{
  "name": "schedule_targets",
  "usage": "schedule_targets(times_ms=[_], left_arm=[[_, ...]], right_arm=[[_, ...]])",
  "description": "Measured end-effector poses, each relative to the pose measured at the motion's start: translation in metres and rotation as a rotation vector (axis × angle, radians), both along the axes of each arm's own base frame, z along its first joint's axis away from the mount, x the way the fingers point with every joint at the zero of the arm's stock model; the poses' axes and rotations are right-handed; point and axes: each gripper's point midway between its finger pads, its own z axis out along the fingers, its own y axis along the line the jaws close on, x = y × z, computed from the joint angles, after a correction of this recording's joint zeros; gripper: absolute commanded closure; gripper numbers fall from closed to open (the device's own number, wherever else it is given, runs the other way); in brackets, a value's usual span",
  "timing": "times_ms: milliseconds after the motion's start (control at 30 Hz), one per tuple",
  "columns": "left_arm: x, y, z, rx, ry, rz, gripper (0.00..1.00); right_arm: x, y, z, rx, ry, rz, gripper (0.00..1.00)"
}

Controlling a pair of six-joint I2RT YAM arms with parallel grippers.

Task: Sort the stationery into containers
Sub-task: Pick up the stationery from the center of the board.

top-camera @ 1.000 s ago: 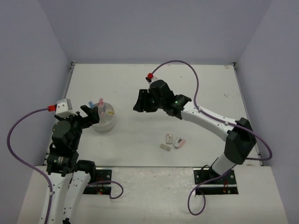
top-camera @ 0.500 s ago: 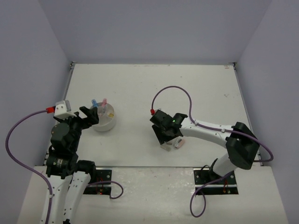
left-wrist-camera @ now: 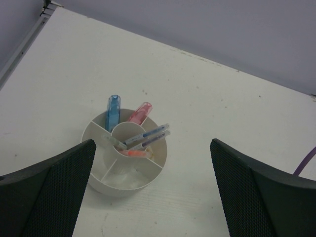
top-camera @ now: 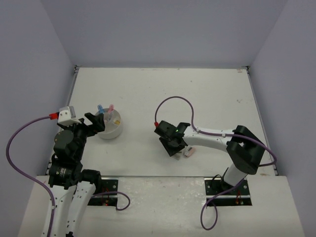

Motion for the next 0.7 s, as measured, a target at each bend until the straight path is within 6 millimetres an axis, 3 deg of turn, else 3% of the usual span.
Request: schedule_targets(times_ms=[367,700], left_arm=[[0.0,-0.001,0.0,0.0,0.0,-0.005,0.0],[0.0,-0.004,0.0,0.0,0.001,-0.016,0.0]], right_arm=[[-0.01,0.003,-0.02,-0.052,0.052,0.034,0.59],[-0.009,0.012,-0.019,-0.068,0.039,0.063,0.97]])
